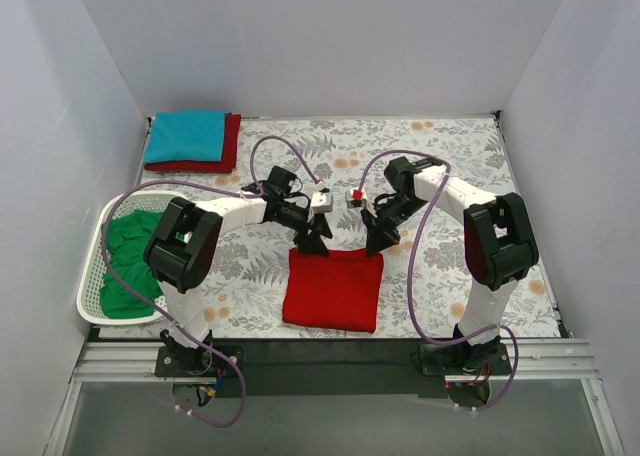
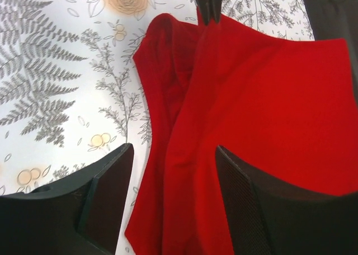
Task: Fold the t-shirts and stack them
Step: Fold the tshirt
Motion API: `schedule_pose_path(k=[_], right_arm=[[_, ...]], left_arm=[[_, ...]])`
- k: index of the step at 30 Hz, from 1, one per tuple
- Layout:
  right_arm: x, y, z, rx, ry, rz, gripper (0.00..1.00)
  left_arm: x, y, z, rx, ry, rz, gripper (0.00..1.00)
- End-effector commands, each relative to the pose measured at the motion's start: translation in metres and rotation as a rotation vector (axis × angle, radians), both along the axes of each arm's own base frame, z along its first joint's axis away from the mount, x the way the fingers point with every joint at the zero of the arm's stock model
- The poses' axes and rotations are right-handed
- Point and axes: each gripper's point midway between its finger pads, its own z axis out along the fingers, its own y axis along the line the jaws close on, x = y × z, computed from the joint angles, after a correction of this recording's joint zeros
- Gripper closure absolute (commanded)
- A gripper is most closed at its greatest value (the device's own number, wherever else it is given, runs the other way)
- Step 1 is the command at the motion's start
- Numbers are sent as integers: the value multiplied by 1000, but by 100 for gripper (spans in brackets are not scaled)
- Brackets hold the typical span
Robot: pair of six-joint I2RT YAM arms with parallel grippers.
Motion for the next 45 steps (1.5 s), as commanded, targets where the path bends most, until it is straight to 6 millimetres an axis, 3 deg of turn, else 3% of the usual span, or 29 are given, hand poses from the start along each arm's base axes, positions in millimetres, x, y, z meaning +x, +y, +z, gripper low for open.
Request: schedule_pose_path(k=[1,4,8,10,15,19,21,22,23,28,31,38,40,45], right_arm=[[-10,4,17,47,-16,16,99],[-11,4,19,52,-26,19,99],[-12,6,22,61,-33,24,99],[-12,6,23,63,-32,23,99],[-14,6,28,81,-53,31,99],[-15,7,31,87,-56,31,99],[-13,9,33,82,-35,10,93],[-7,12,38,86,-30,-6,81],[-4,14,40,87,-9,-30,75],[24,31,61,194,72,-115,57],[36,40,71,243,110,-149,55],[51,64,56,280,315,-212,60],[44,71,47,266,397,-212,67],[18,88,19,215,505,-165,73]], left_arm=[[-6,-10,0,-42,-69,-61,43],[-12,-12,-5,-38,-77,-82,46],[-19,-13,-13,-24,-76,-103,67],[-23,-12,-16,-14,-78,-114,73],[-31,-11,-25,26,-66,-129,78],[-31,-11,-20,25,-67,-127,100],[-31,-12,-12,11,-91,-132,100],[-33,-11,-11,8,-97,-135,100],[-33,-10,-9,4,-109,-139,100],[-31,-10,7,5,-213,-137,100],[-32,-10,14,11,-253,-135,100],[-47,-13,34,40,-374,-137,100],[-52,-14,35,51,-366,-135,100],[-56,-14,39,76,-374,-113,100]])
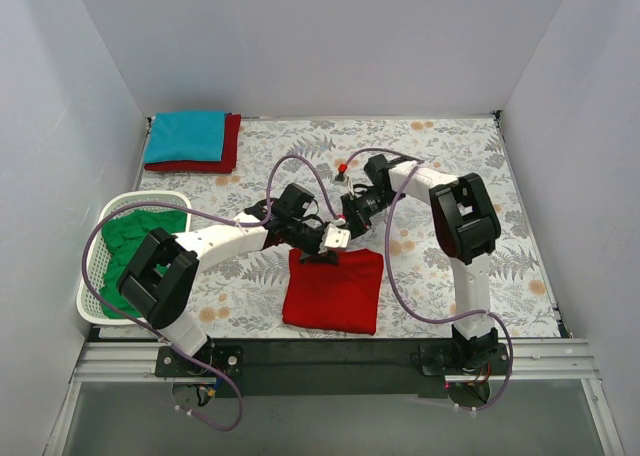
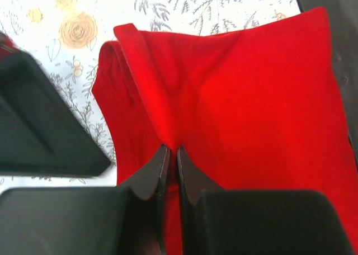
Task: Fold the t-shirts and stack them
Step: Fold the tshirt
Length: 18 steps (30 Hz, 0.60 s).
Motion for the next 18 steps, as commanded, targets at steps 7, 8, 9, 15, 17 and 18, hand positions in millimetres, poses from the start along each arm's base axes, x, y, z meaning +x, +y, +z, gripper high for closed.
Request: schedule_pose_path(k=[7,8,9,15,17,18], right_arm=[[-29,15,-38,-27,149,57,78],[-30,14,-44,-45,157,57,78],[-30,13,-49,-60,165,56,78],[-31,10,-75,-134,235,43,80],[-32,9,-79,-145,240,44,80],[-33,8,-81,-149,243,43,80]], left_arm=[[9,-2,25,-4,-66,61,100],[12,-5,30,-11,-74,65,100],[13,-4,30,-9,-72,71,100],[26,-8,36,-4,-106,96,100],[31,-8,37,2,-122,107,100],[34,-10,40,0,-131,111,100]])
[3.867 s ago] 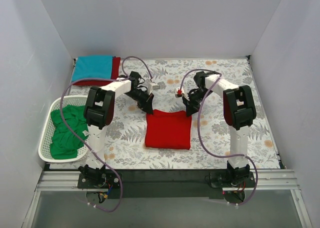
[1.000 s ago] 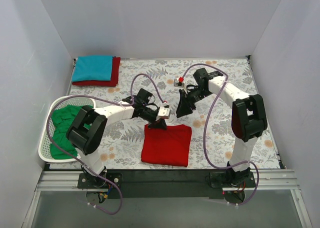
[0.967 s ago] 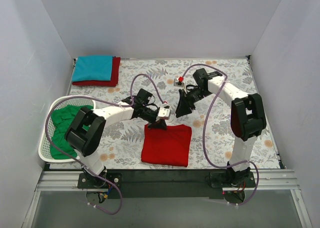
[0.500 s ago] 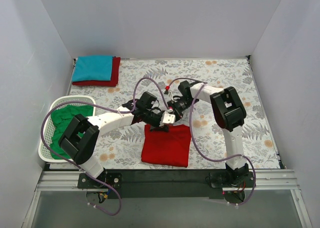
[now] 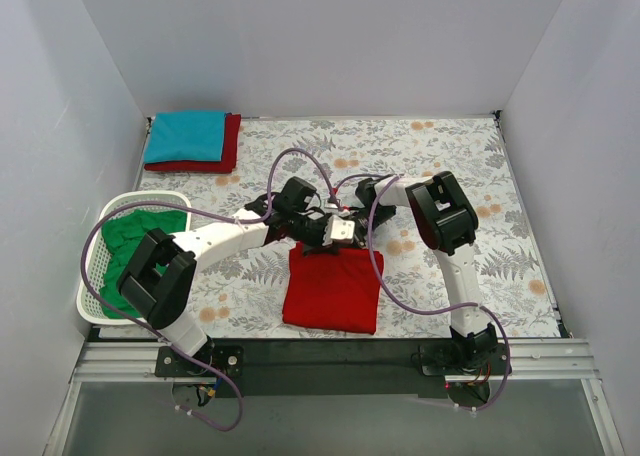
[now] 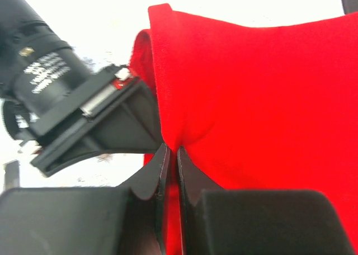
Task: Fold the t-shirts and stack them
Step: Fold the tshirt
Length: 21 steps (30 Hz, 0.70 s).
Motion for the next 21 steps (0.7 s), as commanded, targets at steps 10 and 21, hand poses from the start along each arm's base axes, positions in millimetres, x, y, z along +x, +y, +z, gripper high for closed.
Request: schedule_pose_path(k=[10,21], right_arm=[[-7,-3,-9,-4,17,5,80],[-8,-2,-7,12,19,6,81]], left_arm=[[29,-13,37,-51,-150,23,100],[44,-18,47,-83,-184,26,100]])
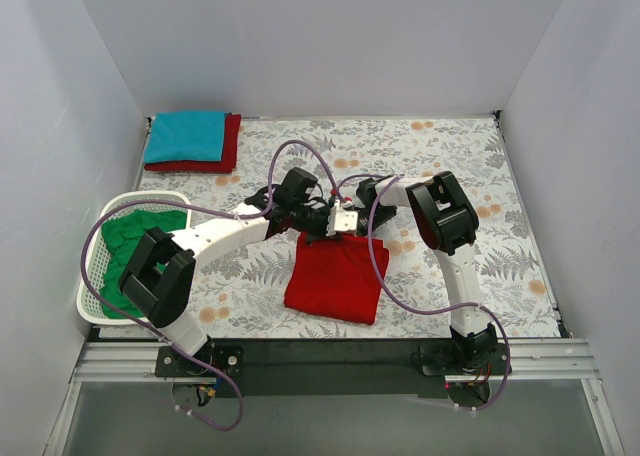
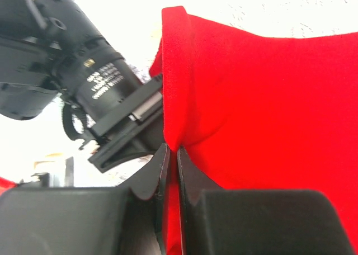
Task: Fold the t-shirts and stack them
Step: Fold the tshirt
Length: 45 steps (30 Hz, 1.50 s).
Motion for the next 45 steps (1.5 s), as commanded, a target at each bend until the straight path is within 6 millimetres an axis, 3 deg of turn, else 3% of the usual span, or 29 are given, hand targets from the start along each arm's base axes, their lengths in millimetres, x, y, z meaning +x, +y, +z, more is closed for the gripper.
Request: schedule_pose_path(k=[1,16,22,28,35,40,45], right_arm=[[-8,-2,-8,-5,12,13,81],[-15,2,-6,7,21,26,81],[-18,2,-5,5,21,32,81],[-8,2,1,-10,-26,33,80],[17,-1,19,-74,-151,29,72],[30,2,33,-101,-195,27,67],[35,0,45,-110,-265,37,63]], left_arm=[[15,-10,27,-64,-84,-17,100],[33,-10,43,-111,-152,-4,100],[29,-11,48,-140,-183,-36,100],[25,-8,31,-117,-170,-53,100],[19,-4,23,-107,-205,-102,100],[15,-4,26,-120,-236,-133,77],[13,-5,34,-146,-256,-139,66]])
